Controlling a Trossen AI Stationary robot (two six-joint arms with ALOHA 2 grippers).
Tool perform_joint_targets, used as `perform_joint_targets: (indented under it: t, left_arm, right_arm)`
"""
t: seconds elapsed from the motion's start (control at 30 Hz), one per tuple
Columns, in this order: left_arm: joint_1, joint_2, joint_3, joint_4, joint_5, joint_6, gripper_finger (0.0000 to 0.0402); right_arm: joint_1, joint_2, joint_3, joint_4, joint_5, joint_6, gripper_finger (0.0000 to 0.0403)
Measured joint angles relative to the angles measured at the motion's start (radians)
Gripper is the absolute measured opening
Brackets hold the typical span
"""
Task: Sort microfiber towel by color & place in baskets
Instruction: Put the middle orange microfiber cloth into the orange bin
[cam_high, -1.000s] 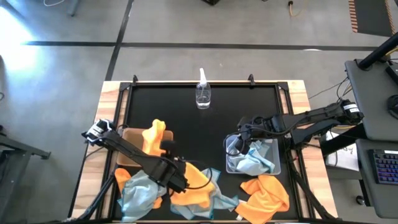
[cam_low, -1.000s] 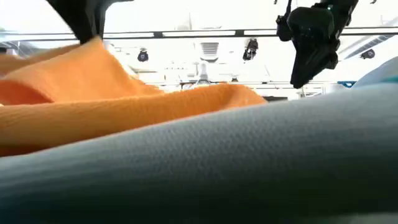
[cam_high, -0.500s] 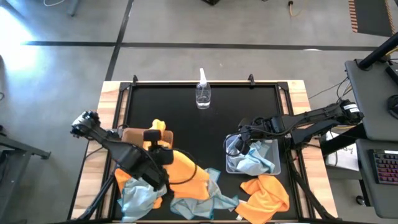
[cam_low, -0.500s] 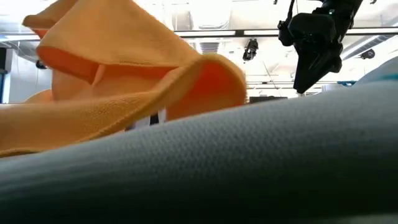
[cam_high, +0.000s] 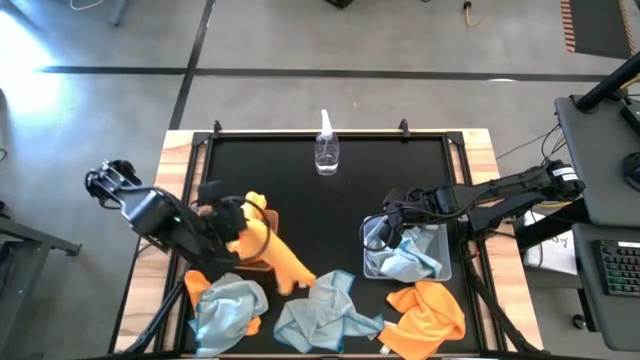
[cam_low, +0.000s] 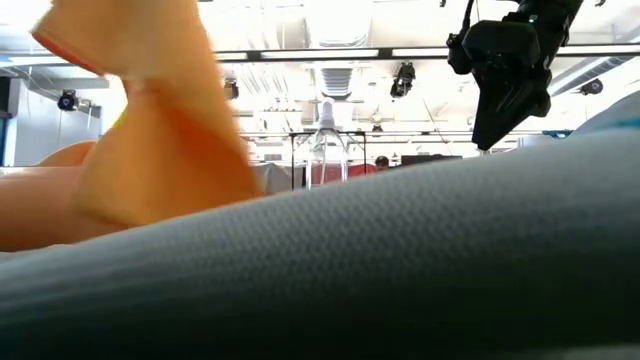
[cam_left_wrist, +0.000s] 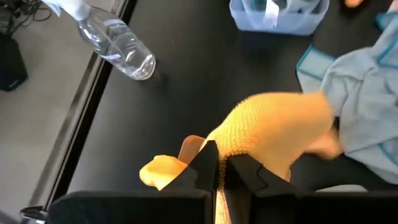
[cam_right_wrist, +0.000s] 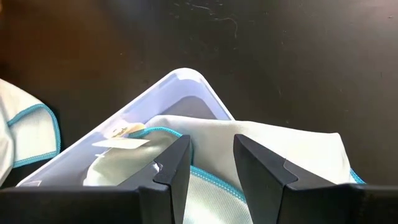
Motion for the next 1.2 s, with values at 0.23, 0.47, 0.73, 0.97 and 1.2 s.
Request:
perform_joint_targets:
  t: [0.23, 0.47, 0.73, 0.97, 1.2]
  left_arm:
    - [0.0, -0.116, -0.001, 0.0, 0.0, 0.0, 0.0]
    - [0.0, -0.256, -0.099, 0.001, 0.02, -0.01, 0.0]
    - [0.0, -0.485, -0.357, 0.0, 0.082, -0.136, 0.0]
    - [0.0, -0.667, -0.556, 0.0, 0.112, -0.285, 0.0]
    - [0.0, -0.767, -0.731, 0.0, 0.154, -0.372, 0.0]
  right_arm:
    - [0.0, 0.0, 0.0, 0.0, 0.0, 0.0, 0.0118]
    - [0.0, 0.0, 0.0, 0.0, 0.0, -0.001, 0.0118]
    - [0.0, 0.0, 0.0, 0.0, -0.001, 0.023, 0.0118]
    - [0.0, 0.0, 0.0, 0.0, -0.001, 0.042, 0.0118]
    - [0.0, 0.0, 0.0, 0.0, -0.001, 0.051, 0.0118]
